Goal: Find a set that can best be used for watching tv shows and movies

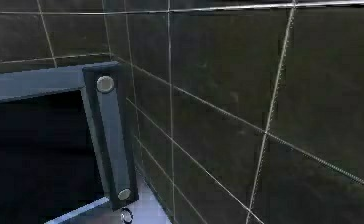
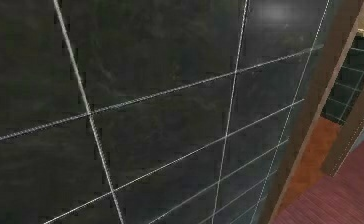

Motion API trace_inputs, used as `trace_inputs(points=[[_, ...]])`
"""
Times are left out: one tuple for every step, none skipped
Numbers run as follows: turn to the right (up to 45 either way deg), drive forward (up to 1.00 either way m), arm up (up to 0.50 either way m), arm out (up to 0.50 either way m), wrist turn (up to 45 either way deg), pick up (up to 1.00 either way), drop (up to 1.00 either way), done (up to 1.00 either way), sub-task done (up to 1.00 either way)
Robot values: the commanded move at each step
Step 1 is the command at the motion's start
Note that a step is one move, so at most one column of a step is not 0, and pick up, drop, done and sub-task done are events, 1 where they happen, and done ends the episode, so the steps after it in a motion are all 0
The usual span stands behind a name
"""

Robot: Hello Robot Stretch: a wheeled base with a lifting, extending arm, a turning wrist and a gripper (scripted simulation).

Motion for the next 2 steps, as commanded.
trace_inputs(points=[[-45.0, 0.0, 0.0, 0.0, 0.0, 0.0, 0.0, 0.0, 0.0], [0.0, 0.0, 0.0, 0.0, 0.0, 0.0, 0.0, 1.0, 0.0]])
